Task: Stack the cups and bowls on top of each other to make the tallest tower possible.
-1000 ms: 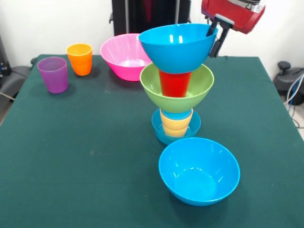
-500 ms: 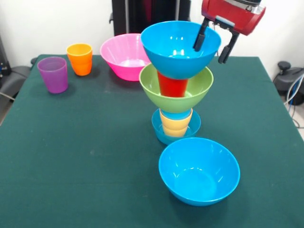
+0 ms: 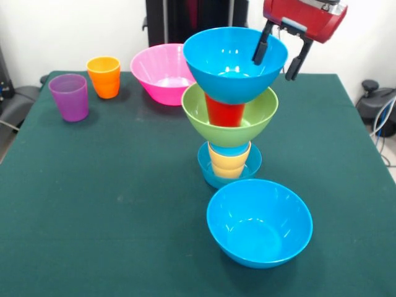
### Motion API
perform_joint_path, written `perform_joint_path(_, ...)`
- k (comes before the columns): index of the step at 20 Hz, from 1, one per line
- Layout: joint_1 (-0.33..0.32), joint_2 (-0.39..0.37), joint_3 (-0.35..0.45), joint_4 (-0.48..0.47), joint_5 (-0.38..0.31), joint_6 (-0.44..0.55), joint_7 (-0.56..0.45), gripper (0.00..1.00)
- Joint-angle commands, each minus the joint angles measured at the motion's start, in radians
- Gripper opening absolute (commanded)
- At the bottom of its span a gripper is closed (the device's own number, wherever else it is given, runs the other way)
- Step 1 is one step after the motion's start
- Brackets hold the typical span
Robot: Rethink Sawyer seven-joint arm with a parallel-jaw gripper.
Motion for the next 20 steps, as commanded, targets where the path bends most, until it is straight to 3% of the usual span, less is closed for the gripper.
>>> perform_joint_path(1, 0.002, -0.008, 0.083, 0.055, -0.081, 0.116, -0.154, 1.00)
perform_joint_path(8, -0.007, -0.013, 0.092, 0.063, -0.084, 0.107, -0.169, 1.00)
perform_joint_path(9, -0.005, -0.013, 0.090, 0.065, -0.084, 0.111, -0.163, 0.00)
perform_joint_path(20, -0.011, -0.011, 0.097, 0.080, -0.078, 0.056, -0.146, 0.00)
